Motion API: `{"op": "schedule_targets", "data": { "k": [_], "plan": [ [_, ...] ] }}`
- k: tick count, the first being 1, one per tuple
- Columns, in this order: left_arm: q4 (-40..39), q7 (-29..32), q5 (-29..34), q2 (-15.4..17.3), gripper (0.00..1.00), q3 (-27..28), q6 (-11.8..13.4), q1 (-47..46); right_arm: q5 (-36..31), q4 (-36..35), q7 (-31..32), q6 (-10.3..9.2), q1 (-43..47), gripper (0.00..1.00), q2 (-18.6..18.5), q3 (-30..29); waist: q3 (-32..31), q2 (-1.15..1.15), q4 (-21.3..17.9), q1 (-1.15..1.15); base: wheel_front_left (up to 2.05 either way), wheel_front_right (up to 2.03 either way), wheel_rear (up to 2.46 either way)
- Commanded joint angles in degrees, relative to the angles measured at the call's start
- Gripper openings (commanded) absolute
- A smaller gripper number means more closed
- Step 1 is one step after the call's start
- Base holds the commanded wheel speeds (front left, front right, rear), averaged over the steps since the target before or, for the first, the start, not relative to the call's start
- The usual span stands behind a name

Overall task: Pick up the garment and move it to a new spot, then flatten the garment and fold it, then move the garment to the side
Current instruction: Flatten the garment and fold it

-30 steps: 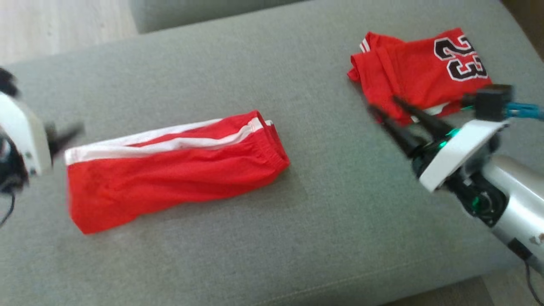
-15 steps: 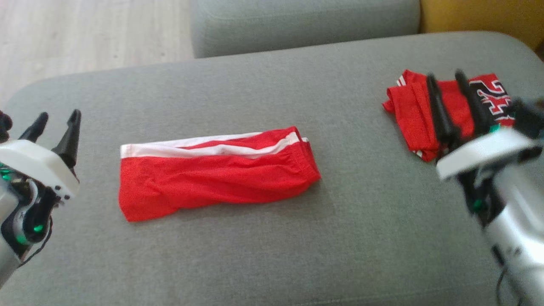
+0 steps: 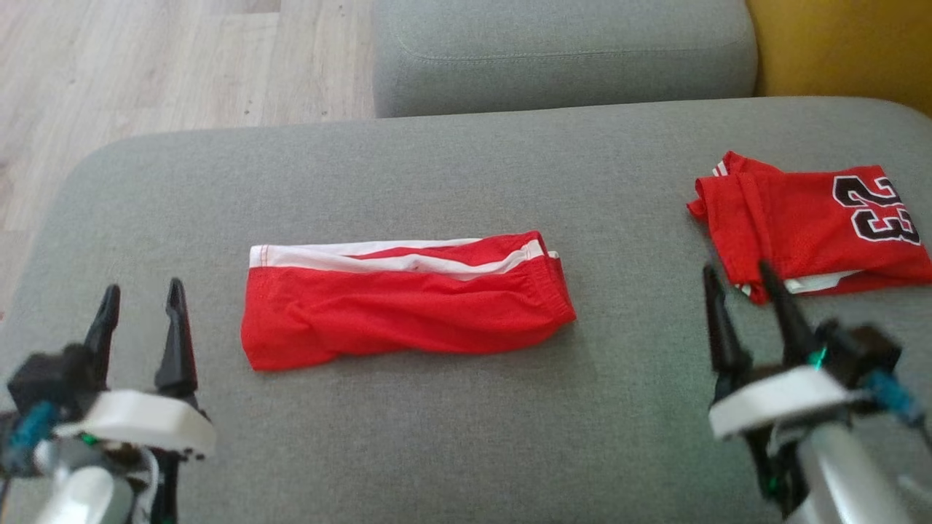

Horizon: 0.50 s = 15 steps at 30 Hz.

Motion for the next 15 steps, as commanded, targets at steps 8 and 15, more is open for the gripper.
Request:
{"op": "schedule_targets", "data": {
  "k": [8, 15],
  "plan": [
    [-0.5, -0.5, 6.6, -7.0, 1.0, 8.9, -6.1, 1.1, -2.5, -1.9, 1.3, -0.04, 0.2, 1.0, 1.7, 1.3, 0.4, 0.0, 0.9, 0.0, 0.0, 0.0, 0.0],
    [0.7, -0.5, 9.1, -12.1, 1.0, 11.5, -10.8, 0.5, -0.7, 1.3, 9.0, -0.04, -6.8, 1.0, 3.1, 6.0, 2.1, 0.0, 3.2, 0.0, 0.0, 0.0, 0.0]
  ]
}}
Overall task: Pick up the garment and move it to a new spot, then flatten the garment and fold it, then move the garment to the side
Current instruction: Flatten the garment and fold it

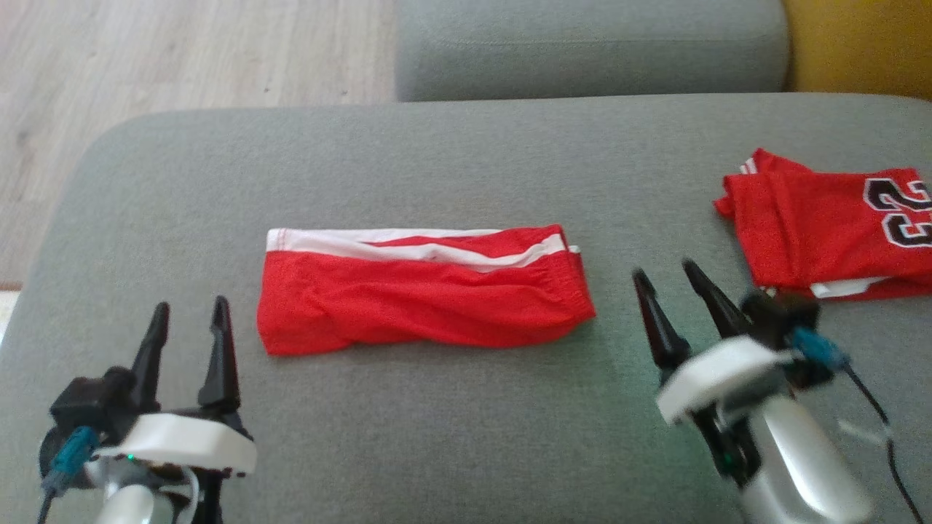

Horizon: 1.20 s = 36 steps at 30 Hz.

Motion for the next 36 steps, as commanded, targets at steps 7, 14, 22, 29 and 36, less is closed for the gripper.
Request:
{"op": "schedule_targets", "data": {
  "k": [7, 14, 22, 29, 36],
  "plan": [
    [1.0, -0.5, 2.2, -3.4, 1.0, 3.4, -3.9, -4.9, -0.3, 7.1, 6.1, -0.04, -11.9, 1.0, 2.4, 4.3, 1.7, 0.0, 4.1, 0.0, 0.0, 0.0, 0.0],
    [2.7, -0.5, 3.4, -5.6, 1.0, 5.9, -6.4, -5.5, -1.8, 17.1, 7.6, -0.04, -16.2, 1.0, 2.9, 3.3, 3.0, 0.0, 6.2, 0.0, 0.0, 0.0, 0.0],
    [3.6, -0.5, 4.8, -7.2, 1.0, 8.2, -8.8, -6.4, -2.9, 25.0, 6.9, -0.04, -18.9, 1.0, 3.3, -1.3, 5.6, 0.0, 7.2, 0.0, 0.0, 0.0, 0.0],
    [4.4, -0.5, 5.8, -8.0, 1.0, 9.5, -10.3, -7.6, 1.4, 29.7, 8.5, -0.04, -20.0, 1.0, 3.5, -3.0, 7.9, 0.0, 8.0, 0.0, 0.0, 0.0, 0.0],
    [5.5, -0.5, 7.0, -9.0, 1.0, 10.6, -11.5, -8.4, 16.4, 28.9, 17.9, -0.04, -18.9, 1.0, 3.5, 5.5, 8.0, 0.0, 9.0, 0.0, 0.0, 0.0, 0.0]
  ]
}}
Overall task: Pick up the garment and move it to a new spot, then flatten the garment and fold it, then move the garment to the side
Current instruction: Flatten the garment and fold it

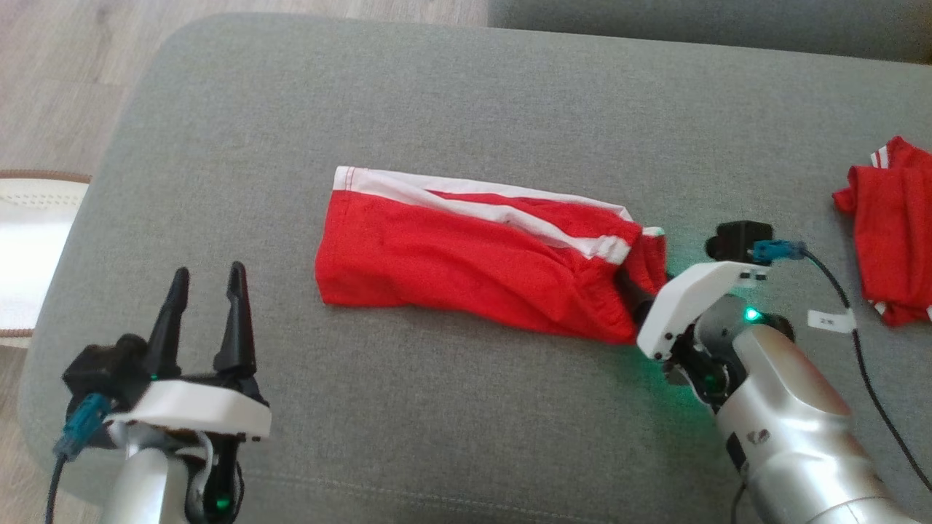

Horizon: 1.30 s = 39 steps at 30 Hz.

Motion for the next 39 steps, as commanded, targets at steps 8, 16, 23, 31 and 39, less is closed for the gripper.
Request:
{"op": "schedule_targets", "data": {
  "k": [8, 16, 23, 31, 39],
  "plan": [
    [-0.3, -0.5, 1.3, -0.6, 1.0, 3.6, -1.1, -2.2, 4.0, -0.2, 2.5, -0.04, 1.0, 0.0, 0.7, 6.1, -0.8, 0.0, 0.1, 0.0, 0.0, 0.0, 0.0],
    [0.1, -0.5, 2.0, -1.0, 1.0, 4.9, -1.9, -1.7, 6.8, 0.0, 1.0, -0.04, -1.1, 0.0, 0.1, 6.3, -1.9, 0.0, -1.7, 0.0, 0.0, 0.0, 0.0],
    [0.2, -0.5, 2.4, -1.0, 1.0, 6.0, -2.3, -1.1, 12.0, -5.4, 6.6, -0.04, -1.6, 0.0, -5.6, 8.1, -3.5, 0.0, -4.3, 0.0, 0.0, 0.0, 0.0],
    [0.7, -0.5, 2.6, -1.3, 1.0, 6.3, -2.4, 0.3, 18.5, -14.4, 12.9, -0.04, 0.3, 0.0, -11.8, 7.3, -5.2, 0.0, -6.5, 0.0, 0.0, 0.0, 0.0],
    [1.5, -0.5, 2.3, -1.8, 1.0, 5.8, -2.6, 0.4, 34.1, -21.7, 24.4, -0.04, 2.8, 0.0, -6.4, 2.4, -4.9, 0.0, -6.0, 0.0, 0.0, 0.0, 0.0]
  ]
}}
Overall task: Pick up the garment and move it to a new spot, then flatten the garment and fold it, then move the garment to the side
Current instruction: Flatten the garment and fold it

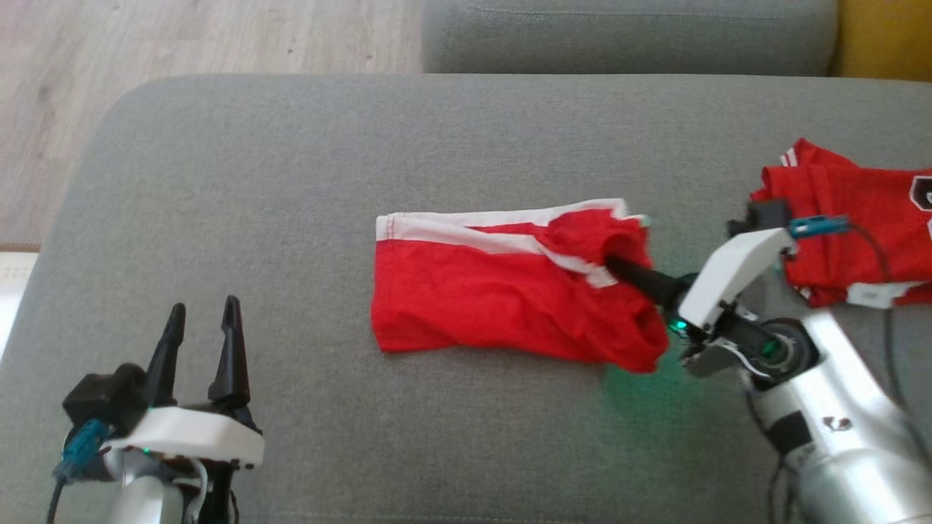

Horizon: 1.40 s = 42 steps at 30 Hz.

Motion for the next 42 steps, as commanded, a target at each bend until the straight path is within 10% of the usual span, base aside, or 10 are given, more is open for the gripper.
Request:
{"op": "schedule_targets", "data": {
  "k": [1, 11, 19, 23, 24, 35, 42],
  "plan": [
    [-1.5, -0.5, 0.0, 0.5, 1.0, 2.0, -0.2, -2.2, 2.0, -2.3, 1.3, -0.04, -1.4, 0.0, 1.9, -0.4, 0.2, 0.0, 0.6, 0.0, 0.0, 0.0, 0.0],
    [-0.2, -0.5, -0.3, -0.2, 1.0, 1.4, -0.2, -3.1, 15.6, 5.9, 1.6, -0.04, -5.8, 0.0, 8.7, -4.0, 1.0, 0.0, 6.0, 0.0, 0.0, 0.0, 0.0],
    [0.7, -0.5, -0.6, -0.9, 1.0, 1.1, -0.5, -3.9, 29.0, 15.7, -8.9, -0.04, -13.6, 0.0, 8.7, 10.6, 1.8, 0.0, 10.3, 0.0, 0.0, 0.0, 0.0],
    [1.1, -0.5, -0.7, -1.3, 1.0, 0.9, -0.6, -4.1, 33.3, 20.0, -13.7, -0.04, -17.1, 0.6, 8.7, 19.0, 2.1, 0.0, 11.5, 0.0, 0.0, 0.0, 0.0],
    [1.2, -0.5, -0.8, -1.4, 1.0, 0.9, -0.6, -4.1, 34.4, 20.5, -14.4, -0.04, -17.7, 0.96, 8.7, 21.2, 2.1, 0.0, 11.7, 0.0, 0.0, 0.0, 0.0],
    [1.2, -0.5, -0.7, -2.0, 1.0, 2.0, -0.6, -4.4, 42.8, 16.6, -23.5, -0.04, -24.4, 1.0, 8.7, 34.6, 2.8, 0.0, 10.2, 0.0, 0.0, 0.0, 0.0],
    [-1.0, -0.5, 0.0, -1.7, 1.0, 3.9, -0.6, -4.6, 33.6, 10.0, -32.9, -0.04, -28.3, 1.0, 6.1, 36.0, 3.6, 0.0, 7.1, 0.0, 0.0, 0.0, 0.0]
  ]
}}
